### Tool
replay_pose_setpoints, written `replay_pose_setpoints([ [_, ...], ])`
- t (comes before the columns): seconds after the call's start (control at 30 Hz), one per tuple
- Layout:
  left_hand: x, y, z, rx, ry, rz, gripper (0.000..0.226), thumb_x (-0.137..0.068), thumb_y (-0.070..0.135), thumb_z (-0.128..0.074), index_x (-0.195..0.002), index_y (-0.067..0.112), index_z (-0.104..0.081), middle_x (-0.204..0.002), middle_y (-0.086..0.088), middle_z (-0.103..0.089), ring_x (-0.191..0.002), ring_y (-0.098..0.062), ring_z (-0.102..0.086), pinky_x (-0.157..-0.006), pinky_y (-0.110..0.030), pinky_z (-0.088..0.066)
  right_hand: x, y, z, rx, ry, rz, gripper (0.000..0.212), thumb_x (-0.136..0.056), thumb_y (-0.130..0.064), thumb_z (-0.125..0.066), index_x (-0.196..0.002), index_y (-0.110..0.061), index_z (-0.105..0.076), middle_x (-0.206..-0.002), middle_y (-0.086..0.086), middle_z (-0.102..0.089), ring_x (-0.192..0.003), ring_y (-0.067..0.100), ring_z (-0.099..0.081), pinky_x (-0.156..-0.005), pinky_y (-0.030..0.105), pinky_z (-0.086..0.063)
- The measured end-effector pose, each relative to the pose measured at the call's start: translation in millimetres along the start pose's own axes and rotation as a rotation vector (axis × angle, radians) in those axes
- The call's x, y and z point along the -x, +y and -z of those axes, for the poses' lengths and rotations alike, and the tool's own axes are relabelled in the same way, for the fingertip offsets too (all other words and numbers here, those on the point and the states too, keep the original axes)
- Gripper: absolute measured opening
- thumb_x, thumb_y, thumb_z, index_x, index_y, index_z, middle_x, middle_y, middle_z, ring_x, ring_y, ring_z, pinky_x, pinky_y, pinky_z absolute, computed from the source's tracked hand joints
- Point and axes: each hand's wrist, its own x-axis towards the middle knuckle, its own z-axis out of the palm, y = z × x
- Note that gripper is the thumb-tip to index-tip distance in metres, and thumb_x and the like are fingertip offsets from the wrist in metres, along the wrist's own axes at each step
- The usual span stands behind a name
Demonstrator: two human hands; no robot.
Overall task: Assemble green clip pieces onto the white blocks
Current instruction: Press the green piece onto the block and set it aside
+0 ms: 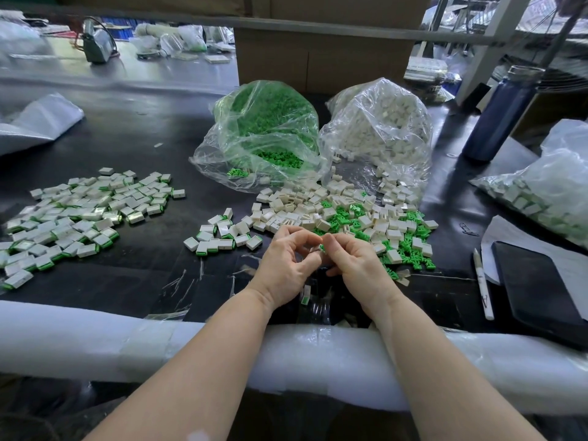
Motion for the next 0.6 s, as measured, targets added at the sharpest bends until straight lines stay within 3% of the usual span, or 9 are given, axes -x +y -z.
replay_pose_setpoints([
  [0.13,1.0,-0.9,0.6,-0.025,-0.028,-0.014,0.013,-0.085,0.008,-0.063,-0.089,0.020,-0.063,-0.102,0.007,-0.041,-0.079,-0.002,-0.048,-0.075,-0.006,-0.043,0.4,-1.2,1.3,-0.007,-0.019,0.008,0.021,-0.095,-0.019,-0.050,-0.085,-0.012,-0.067,-0.071,0.002,-0.065,-0.065,0.009,-0.059,-0.058,0.016,-0.047],
  [0.33,1.1,-0.6,0.0,-0.009,-0.046,-0.025,0.014,-0.085,0.012,-0.064,-0.087,0.025,-0.062,-0.104,0.003,-0.042,-0.081,-0.006,-0.049,-0.073,-0.008,-0.044,1.1,-2.1,1.8,-0.035,-0.042,0.018,0.020,-0.094,-0.018,-0.053,-0.083,-0.017,-0.069,-0.066,-0.006,-0.064,-0.064,0.003,-0.056,-0.058,0.014,-0.046],
  [0.6,1.9,0.1,0.3,-0.035,-0.100,-0.033,0.012,-0.087,0.009,-0.062,-0.091,0.020,-0.064,-0.107,0.000,-0.041,-0.080,-0.006,-0.047,-0.075,-0.007,-0.041,0.5,-1.4,2.5,-0.043,-0.063,-0.018,0.013,-0.092,-0.017,-0.056,-0.092,-0.007,-0.065,-0.079,0.004,-0.065,-0.071,0.010,-0.058,-0.060,0.014,-0.048],
])
